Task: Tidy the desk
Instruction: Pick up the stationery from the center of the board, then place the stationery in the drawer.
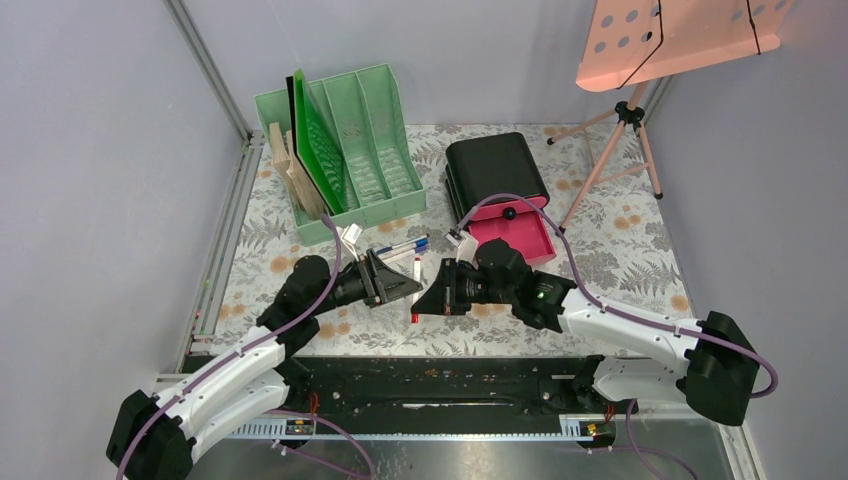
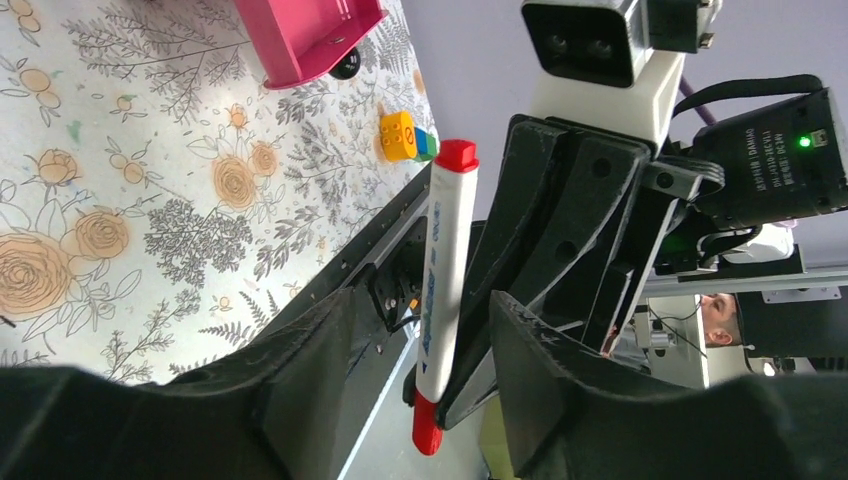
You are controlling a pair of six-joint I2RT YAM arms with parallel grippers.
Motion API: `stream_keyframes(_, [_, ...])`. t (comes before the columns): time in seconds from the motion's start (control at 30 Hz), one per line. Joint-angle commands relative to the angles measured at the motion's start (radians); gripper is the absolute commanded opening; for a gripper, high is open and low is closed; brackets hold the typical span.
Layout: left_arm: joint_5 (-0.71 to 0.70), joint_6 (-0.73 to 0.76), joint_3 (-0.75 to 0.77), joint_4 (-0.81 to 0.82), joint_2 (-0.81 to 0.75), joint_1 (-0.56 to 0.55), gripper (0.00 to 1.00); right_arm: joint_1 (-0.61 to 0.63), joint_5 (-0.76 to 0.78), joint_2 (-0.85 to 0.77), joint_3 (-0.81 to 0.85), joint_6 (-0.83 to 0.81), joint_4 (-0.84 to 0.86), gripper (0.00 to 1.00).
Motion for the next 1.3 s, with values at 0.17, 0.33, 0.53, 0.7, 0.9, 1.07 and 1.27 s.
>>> stream_keyframes(0.17, [-0.043, 0.036, -0.002, -0.048, -0.040, 0.001, 0.64, 0.002, 0.093, -0.068, -0.014, -0.022, -0.055, 0.00])
stream_keyframes(0.33, [-0.039, 0.044, -0.002, -0.062, -0.041, 0.001, 0.67, -0.033, 0.102, -0.093, -0.049, 0.018, -0.073, 0.00])
stream_keyframes(0.53, [-0.037, 0.050, -0.006, -0.065, -0.037, 0.001, 0.67, -0.151, 0.070, -0.140, -0.113, 0.062, -0.095, 0.00])
stream_keyframes(0.7, [-0.035, 0.057, -0.009, -0.075, -0.038, 0.000, 0.67, -0.295, 0.029, -0.196, -0.155, 0.088, -0.183, 0.00])
stream_keyframes(0.9, [-0.044, 0.058, -0.012, -0.085, -0.043, 0.001, 0.68, -0.423, 0.014, -0.250, -0.169, 0.067, -0.261, 0.00])
stream_keyframes(1.07, [-0.040, 0.063, -0.009, -0.094, -0.043, 0.001, 0.68, -0.534, 0.000, -0.262, -0.150, 0.051, -0.323, 0.00])
stream_keyframes(1.27, [-0.048, 0.060, -0.014, -0.092, -0.054, 0.001, 0.68, -0.631, 0.007, -0.247, -0.092, 0.025, -0.381, 0.00])
